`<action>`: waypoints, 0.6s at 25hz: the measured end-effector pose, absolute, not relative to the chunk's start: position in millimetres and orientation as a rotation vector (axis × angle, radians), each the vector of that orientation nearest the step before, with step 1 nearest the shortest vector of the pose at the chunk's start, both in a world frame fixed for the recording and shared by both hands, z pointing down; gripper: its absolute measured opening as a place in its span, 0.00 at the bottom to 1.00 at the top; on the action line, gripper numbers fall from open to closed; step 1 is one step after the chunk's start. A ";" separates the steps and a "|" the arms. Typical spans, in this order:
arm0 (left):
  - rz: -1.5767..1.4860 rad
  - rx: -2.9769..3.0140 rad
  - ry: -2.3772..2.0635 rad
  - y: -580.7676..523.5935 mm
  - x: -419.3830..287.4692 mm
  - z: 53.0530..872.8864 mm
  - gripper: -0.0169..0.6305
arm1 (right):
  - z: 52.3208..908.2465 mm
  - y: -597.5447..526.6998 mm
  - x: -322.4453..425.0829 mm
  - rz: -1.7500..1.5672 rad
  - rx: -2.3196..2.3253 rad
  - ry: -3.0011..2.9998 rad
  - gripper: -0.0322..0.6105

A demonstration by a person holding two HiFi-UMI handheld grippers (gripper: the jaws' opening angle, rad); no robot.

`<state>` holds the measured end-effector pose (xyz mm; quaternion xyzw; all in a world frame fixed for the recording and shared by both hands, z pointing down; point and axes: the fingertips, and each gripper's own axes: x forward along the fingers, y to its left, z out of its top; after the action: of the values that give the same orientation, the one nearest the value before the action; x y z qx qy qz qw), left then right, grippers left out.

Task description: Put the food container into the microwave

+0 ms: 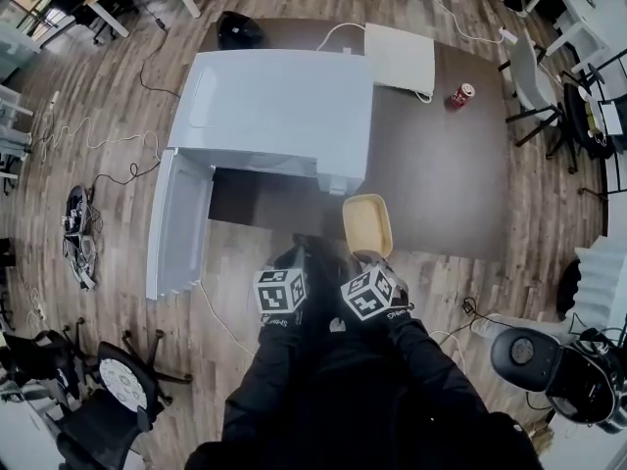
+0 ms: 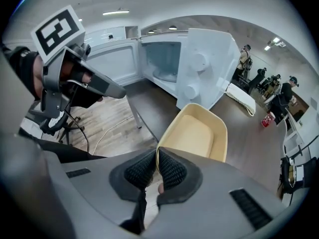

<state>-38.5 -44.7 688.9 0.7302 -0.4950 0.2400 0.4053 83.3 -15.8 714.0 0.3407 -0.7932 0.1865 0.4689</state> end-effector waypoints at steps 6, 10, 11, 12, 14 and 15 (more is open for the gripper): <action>0.575 1.772 -1.304 -30.7 -62.5 693.3 0.08 | 710.6 -2.8 44.2 0.447 0.716 -1.998 0.11; 0.557 1.728 -1.338 -25.4 -80.2 695.5 0.08 | 707.6 -0.5 19.7 0.412 0.635 -2.031 0.11; 0.553 1.718 -1.348 -24.7 -84.9 696.5 0.08 | 707.3 -1.0 14.7 0.406 0.620 -2.038 0.11; 0.548 1.708 -1.358 -24.4 -89.6 697.4 0.08 | 707.0 -1.9 10.3 0.401 0.607 -2.045 0.11; 0.538 1.688 -1.379 -25.1 -98.3 698.4 0.08 | 706.5 -4.4 2.4 0.391 0.581 -2.056 0.11; 0.534 1.679 -1.389 -25.9 -102.4 698.4 0.08 | 706.0 -5.7 -1.5 0.384 0.566 -2.061 0.11</action>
<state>-102.4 -25.9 698.4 0.6742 -0.5577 0.2143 0.4341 -1.5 -5.7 706.0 0.2307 -0.8396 0.1566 0.4661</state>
